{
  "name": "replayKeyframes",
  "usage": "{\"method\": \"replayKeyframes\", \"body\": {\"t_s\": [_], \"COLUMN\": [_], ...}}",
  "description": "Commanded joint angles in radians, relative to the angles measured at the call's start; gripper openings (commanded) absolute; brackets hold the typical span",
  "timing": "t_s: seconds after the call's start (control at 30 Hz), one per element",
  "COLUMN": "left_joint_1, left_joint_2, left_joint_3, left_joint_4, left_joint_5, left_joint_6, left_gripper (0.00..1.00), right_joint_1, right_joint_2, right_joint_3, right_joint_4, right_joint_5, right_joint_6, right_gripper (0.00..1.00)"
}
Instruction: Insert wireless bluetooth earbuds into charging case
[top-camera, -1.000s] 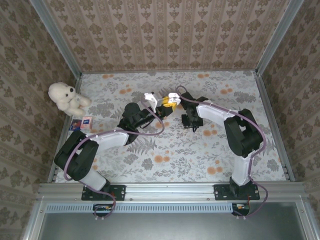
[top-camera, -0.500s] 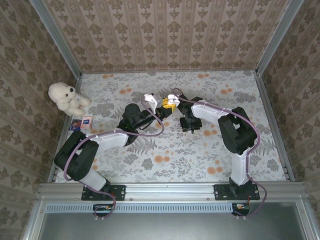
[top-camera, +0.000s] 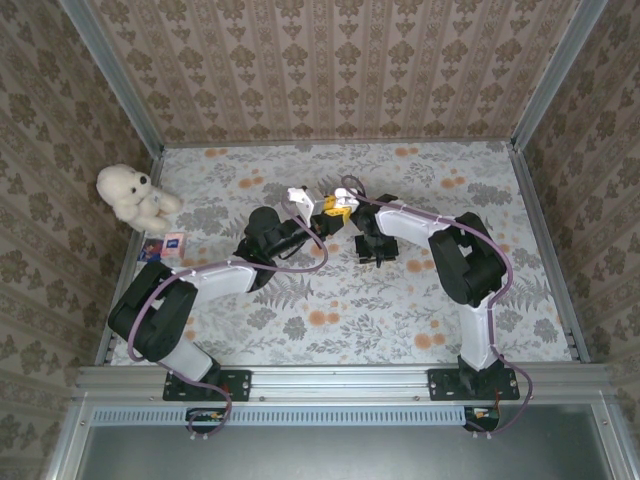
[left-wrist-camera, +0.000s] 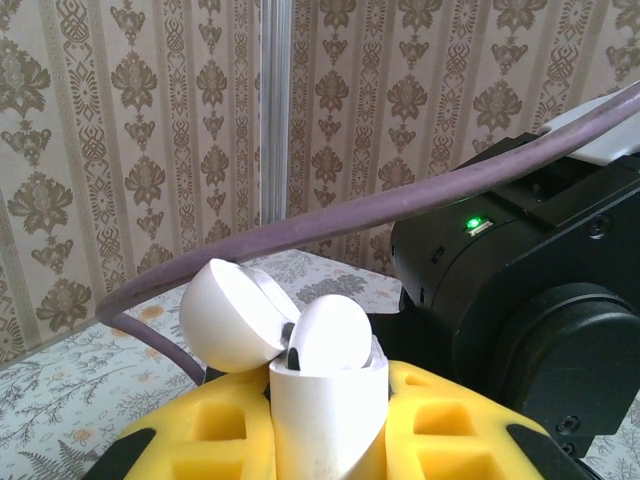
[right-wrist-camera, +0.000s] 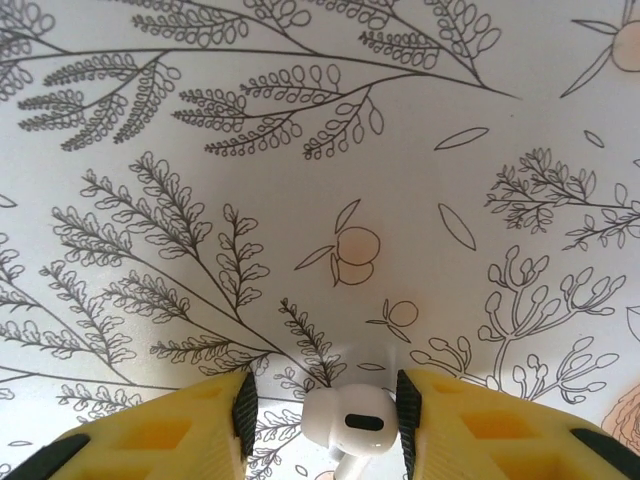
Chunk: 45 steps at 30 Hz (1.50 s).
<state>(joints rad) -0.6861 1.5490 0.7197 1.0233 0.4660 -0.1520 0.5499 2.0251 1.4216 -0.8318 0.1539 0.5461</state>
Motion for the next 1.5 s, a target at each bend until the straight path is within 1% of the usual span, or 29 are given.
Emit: {"method": "replayKeyframes", "body": {"t_s": [0.0, 0.4, 0.6, 0.77, 0.93, 1.07, 1.27, 1.47], "left_joint_1": [0.0, 0.0, 0.0, 0.001, 0.005, 0.01, 0.012, 0.012], "left_joint_2": [-0.038, -0.039, -0.048, -0.056, -0.072, -0.08, -0.104, -0.097], "left_joint_3": [0.0, -0.005, -0.012, -0.013, -0.012, -0.014, -0.031, -0.02], "left_joint_4": [0.05, 0.056, 0.056, 0.054, 0.035, 0.037, 0.038, 0.05], "left_joint_5": [0.006, 0.008, 0.006, 0.003, 0.008, 0.019, 0.039, 0.062], "left_joint_6": [0.023, 0.02, 0.022, 0.021, 0.031, 0.032, 0.053, 0.05], "left_gripper": [0.0, 0.0, 0.0, 0.0, 0.0, 0.0, 0.0, 0.0], "right_joint_1": [0.009, 0.005, 0.005, 0.006, 0.005, 0.005, 0.004, -0.005], "right_joint_2": [0.03, 0.013, -0.042, -0.134, -0.258, -0.36, -0.513, -0.627], "right_joint_3": [0.006, -0.032, -0.066, -0.123, -0.195, -0.222, -0.193, -0.117], "right_joint_4": [-0.056, -0.055, -0.03, 0.02, 0.085, 0.108, 0.136, 0.154], "right_joint_5": [0.037, 0.051, 0.089, 0.146, 0.218, 0.278, 0.341, 0.355], "right_joint_6": [0.028, 0.051, 0.05, 0.057, 0.071, 0.065, 0.008, -0.04], "right_gripper": [0.44, 0.32, 0.29, 0.26, 0.25, 0.25, 0.25, 0.26]}}
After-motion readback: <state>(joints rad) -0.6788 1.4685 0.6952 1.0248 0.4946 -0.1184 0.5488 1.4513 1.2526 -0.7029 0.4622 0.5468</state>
